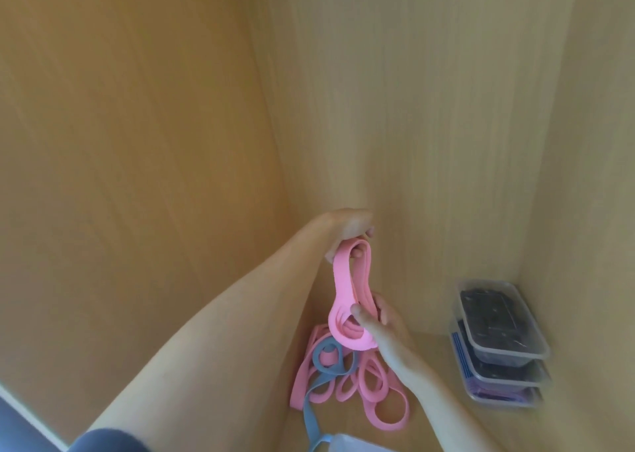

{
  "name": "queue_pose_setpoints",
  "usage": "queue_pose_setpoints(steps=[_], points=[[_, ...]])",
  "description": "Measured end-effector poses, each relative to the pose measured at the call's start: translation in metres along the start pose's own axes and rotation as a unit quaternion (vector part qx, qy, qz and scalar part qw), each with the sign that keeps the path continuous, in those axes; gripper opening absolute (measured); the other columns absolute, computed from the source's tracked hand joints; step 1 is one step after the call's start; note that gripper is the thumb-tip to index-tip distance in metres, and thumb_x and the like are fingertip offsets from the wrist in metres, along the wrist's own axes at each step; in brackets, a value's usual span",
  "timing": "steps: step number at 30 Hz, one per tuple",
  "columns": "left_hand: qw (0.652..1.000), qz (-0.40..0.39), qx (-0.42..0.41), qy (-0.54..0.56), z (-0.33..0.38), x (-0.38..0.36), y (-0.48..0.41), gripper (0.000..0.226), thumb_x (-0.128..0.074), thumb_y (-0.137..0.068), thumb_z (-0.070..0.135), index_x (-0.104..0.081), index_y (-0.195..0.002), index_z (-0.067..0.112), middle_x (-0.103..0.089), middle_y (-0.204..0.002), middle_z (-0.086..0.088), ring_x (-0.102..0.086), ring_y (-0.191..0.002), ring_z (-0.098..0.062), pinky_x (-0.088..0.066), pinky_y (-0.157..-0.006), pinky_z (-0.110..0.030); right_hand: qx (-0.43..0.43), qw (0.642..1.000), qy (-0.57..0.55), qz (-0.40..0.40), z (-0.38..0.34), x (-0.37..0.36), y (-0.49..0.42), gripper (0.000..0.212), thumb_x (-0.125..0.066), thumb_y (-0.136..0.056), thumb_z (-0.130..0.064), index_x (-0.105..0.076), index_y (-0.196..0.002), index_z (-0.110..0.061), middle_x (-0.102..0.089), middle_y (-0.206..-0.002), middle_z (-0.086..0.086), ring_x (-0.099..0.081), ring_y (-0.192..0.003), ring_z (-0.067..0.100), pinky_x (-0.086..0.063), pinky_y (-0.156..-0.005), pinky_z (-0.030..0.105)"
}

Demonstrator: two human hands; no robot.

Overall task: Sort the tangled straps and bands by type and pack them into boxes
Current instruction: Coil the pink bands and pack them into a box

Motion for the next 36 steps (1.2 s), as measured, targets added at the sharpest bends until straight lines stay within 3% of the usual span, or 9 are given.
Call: queue_pose_setpoints(steps=[5,11,17,20,25,27,29,33,36], points=[[0.997,-0.026,0.008,0.069,-0.001,0.009,0.002,0.024,-0.049,-0.092,0.022,-0.058,-0.099,0.001,-0.055,-0.066,-0.005,-0.051,-0.053,-0.016,-0.046,-0.060,-0.023,0.038,0.996,0.075,0.031,-0.006,0.002,-0.001,0.028,-0.079,-0.085,-0.015,-0.067,-0.109,-0.021,-0.075,-0.098,-0.001,-0.073,-0.087,0.012,-0.055,-0.069,0.022],[0.990,-0.029,0.001,0.140,-0.034,0.022,-0.003,0.031,-0.047,-0.092,0.024,-0.058,-0.111,0.001,-0.064,-0.078,-0.008,-0.062,-0.071,-0.022,-0.052,-0.087,-0.034,0.022,0.995,0.088,0.037,-0.012,0.004,0.004,0.012,-0.071,-0.091,-0.012,-0.072,-0.102,-0.016,-0.076,-0.092,0.003,-0.073,-0.086,0.021,-0.058,-0.072,0.028],[0.971,-0.005,-0.080,0.224,-0.095,0.013,-0.003,0.032,-0.054,-0.090,0.023,-0.062,-0.118,0.009,-0.069,-0.115,-0.015,-0.063,-0.095,-0.025,-0.048,-0.095,-0.041,-0.009,0.996,0.089,0.020,-0.009,0.003,0.010,0.007,-0.068,-0.093,-0.014,-0.074,-0.095,-0.014,-0.075,-0.087,0.007,-0.070,-0.077,0.016,-0.054,-0.068,0.024],[0.951,-0.043,-0.180,0.247,-0.124,-0.007,0.011,0.070,-0.067,-0.072,0.010,-0.046,-0.137,0.025,-0.067,-0.120,-0.009,-0.070,-0.095,-0.018,-0.056,-0.083,-0.034,-0.017,0.996,0.085,0.024,-0.003,0.005,0.013,0.008,-0.068,-0.093,-0.014,-0.073,-0.092,-0.008,-0.073,-0.089,0.014,-0.066,-0.073,0.013,-0.050,-0.067,0.025],[0.959,-0.047,-0.258,0.105,-0.162,-0.051,0.024,0.111,-0.083,-0.065,0.017,-0.021,-0.147,0.058,-0.046,-0.144,0.009,-0.063,-0.118,-0.014,-0.059,-0.079,-0.026,-0.017,0.996,0.090,0.021,0.008,0.001,0.020,0.008,-0.067,-0.092,-0.007,-0.072,-0.093,0.000,-0.072,-0.087,0.022,-0.066,-0.073,0.024,-0.051,-0.068,0.034],[0.959,-0.006,-0.267,0.098,-0.170,-0.060,0.024,0.110,-0.081,-0.068,0.017,-0.019,-0.150,0.054,-0.039,-0.150,0.009,-0.054,-0.131,-0.021,-0.058,-0.092,-0.035,-0.014,0.995,0.093,0.019,0.010,-0.002,0.023,0.008,-0.067,-0.092,-0.004,-0.072,-0.095,0.001,-0.072,-0.090,0.024,-0.068,-0.076,0.031,-0.053,-0.071,0.039],[0.956,0.021,-0.271,0.113,-0.178,-0.063,0.023,0.102,-0.077,-0.067,0.015,-0.025,-0.148,0.049,-0.039,-0.151,0.010,-0.050,-0.134,-0.017,-0.050,-0.105,-0.041,-0.014,0.996,0.087,0.004,0.012,-0.006,0.026,0.011,-0.066,-0.091,-0.001,-0.074,-0.098,-0.004,-0.073,-0.095,0.017,-0.071,-0.084,0.031,-0.055,-0.073,0.037],[0.950,0.041,-0.269,0.154,-0.192,-0.065,0.019,0.089,-0.074,-0.067,0.003,-0.038,-0.141,0.036,-0.064,-0.123,0.025,-0.063,-0.112,0.001,-0.056,-0.082,-0.018,-0.042,0.996,0.072,-0.024,0.016,-0.010,0.032,0.019,-0.066,-0.093,-0.004,-0.074,-0.108,-0.013,-0.077,-0.097,0.004,-0.073,-0.088,0.020,-0.054,-0.071,0.022],[0.948,0.104,-0.250,0.166,-0.199,-0.066,0.021,0.081,-0.072,-0.072,0.005,-0.042,-0.138,0.042,-0.064,-0.122,0.020,-0.065,-0.108,-0.001,-0.058,-0.082,-0.025,-0.070,0.995,0.063,-0.027,0.020,-0.010,0.035,0.018,-0.064,-0.095,-0.009,-0.072,-0.110,-0.014,-0.078,-0.098,0.005,-0.074,-0.091,0.021,-0.058,-0.078,0.028]])
Point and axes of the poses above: each hand's wrist, its own y-axis away from the middle knuckle, its own x-axis out of the back of the hand, z = x × y, the point moved 5 cm from there along -y, towards the middle knuckle
